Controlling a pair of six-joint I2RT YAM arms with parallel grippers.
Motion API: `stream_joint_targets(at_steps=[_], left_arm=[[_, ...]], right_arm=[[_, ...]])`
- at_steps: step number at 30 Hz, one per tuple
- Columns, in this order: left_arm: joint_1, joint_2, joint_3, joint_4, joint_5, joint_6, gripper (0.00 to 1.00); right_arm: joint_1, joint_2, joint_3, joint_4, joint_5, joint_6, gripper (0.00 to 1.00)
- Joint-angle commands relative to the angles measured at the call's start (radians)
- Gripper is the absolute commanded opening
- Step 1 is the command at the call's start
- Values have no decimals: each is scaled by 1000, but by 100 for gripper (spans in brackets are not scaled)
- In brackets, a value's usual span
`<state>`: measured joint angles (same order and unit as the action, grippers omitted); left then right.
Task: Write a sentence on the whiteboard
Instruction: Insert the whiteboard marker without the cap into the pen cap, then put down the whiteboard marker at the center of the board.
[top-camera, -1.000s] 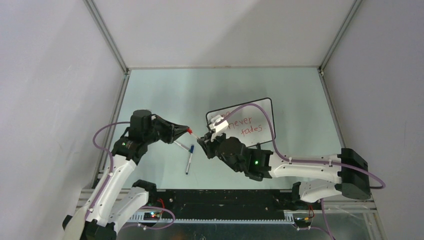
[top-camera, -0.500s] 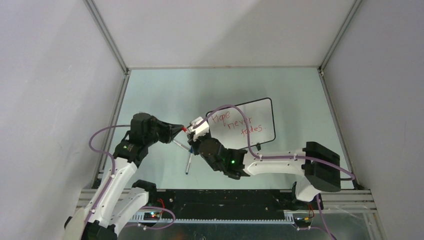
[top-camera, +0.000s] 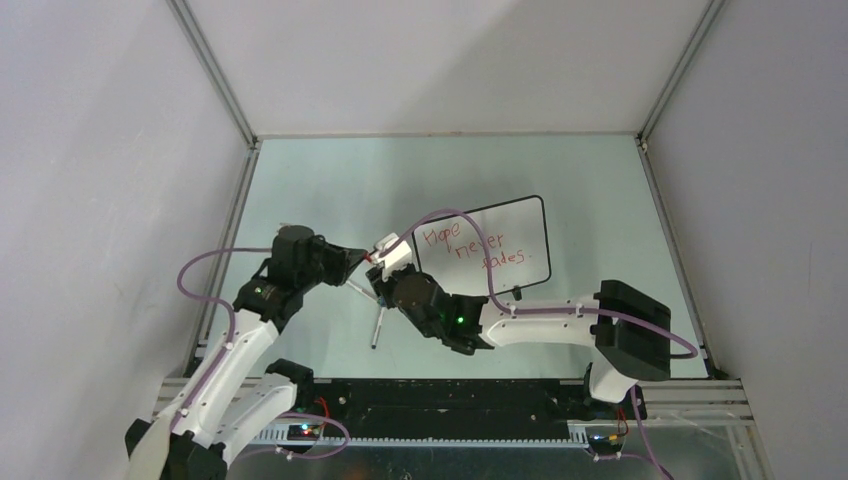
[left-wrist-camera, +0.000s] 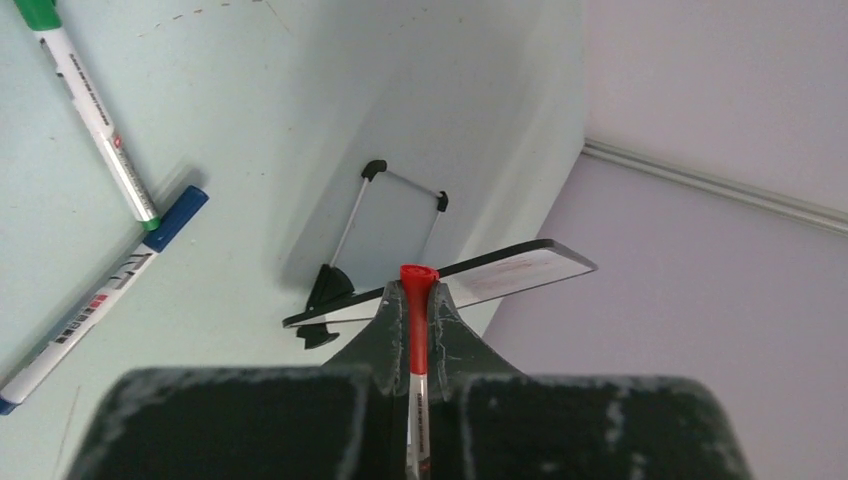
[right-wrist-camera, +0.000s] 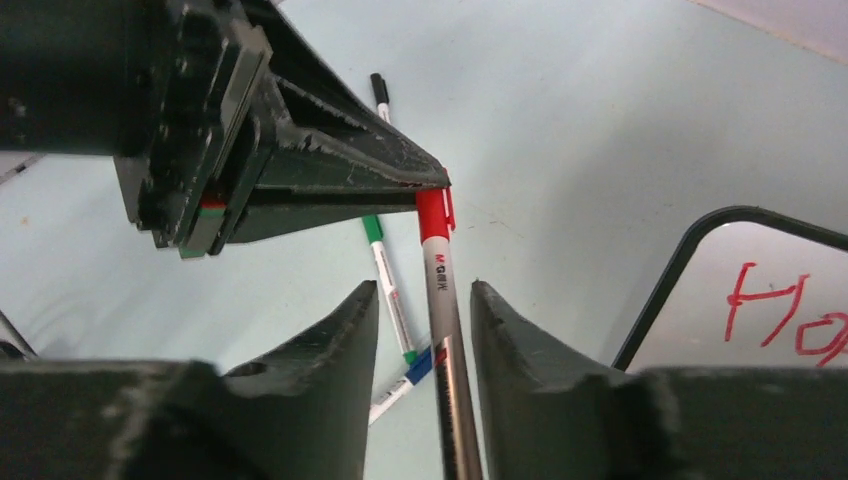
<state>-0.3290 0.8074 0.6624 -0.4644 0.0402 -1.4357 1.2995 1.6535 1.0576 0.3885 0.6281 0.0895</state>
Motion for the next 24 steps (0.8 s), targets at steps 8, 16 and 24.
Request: stream_joint_targets(at_steps=[8, 16, 24], left_arm=[[80, 182, 176, -333, -58, 366, 0], [84, 266, 81, -105, -154, 589, 0], [82, 387, 89, -13, -289, 707, 7]], right_arm=[[-24, -192, 63, -250, -37, 148, 82], [-147, -503, -97, -481, -107, 247, 80], [-391, -890, -322, -653, -174, 282, 80]])
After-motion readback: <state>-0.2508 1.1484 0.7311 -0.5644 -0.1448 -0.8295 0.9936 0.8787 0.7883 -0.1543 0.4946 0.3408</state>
